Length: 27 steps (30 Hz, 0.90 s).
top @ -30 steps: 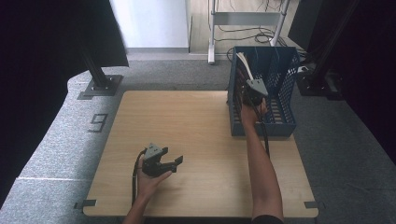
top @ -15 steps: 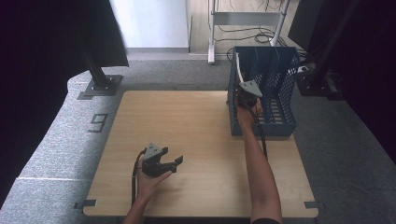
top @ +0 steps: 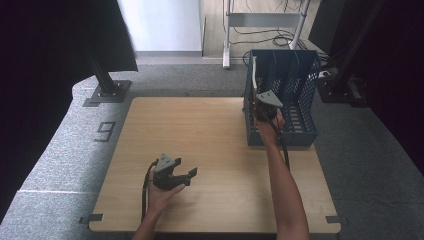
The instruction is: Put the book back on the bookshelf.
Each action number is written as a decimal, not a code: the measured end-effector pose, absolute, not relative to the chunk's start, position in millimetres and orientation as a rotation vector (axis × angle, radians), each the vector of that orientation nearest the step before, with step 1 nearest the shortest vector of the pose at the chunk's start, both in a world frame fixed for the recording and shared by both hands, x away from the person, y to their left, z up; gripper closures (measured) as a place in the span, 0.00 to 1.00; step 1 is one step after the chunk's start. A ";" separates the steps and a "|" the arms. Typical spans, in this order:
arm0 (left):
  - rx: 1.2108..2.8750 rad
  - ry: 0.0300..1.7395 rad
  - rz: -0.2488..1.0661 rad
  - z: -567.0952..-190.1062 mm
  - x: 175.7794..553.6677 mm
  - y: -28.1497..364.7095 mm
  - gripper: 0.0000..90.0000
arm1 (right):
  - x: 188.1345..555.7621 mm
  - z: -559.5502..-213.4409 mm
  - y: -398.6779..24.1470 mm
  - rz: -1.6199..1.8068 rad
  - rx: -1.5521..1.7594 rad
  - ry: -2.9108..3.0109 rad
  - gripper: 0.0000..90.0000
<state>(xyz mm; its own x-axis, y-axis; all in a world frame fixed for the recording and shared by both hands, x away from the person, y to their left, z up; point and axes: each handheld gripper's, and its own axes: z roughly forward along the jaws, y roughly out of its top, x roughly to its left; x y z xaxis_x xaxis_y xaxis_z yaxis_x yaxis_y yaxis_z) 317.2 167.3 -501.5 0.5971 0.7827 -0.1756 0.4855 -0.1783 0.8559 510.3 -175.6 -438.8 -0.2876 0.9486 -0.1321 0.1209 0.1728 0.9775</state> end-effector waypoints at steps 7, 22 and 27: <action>1.831 1.034 0.374 -502.5 318.3 168.7 0.23 | 516.2 -441.7 -181.8 1.224 1.052 1.564 0.77; 1.831 1.032 0.375 -502.1 317.7 168.2 0.23 | 515.5 -439.3 -179.9 1.227 1.066 1.572 0.61; 1.835 1.028 0.372 -501.7 317.6 167.4 0.23 | 511.2 -437.1 -179.4 1.212 1.065 1.579 0.56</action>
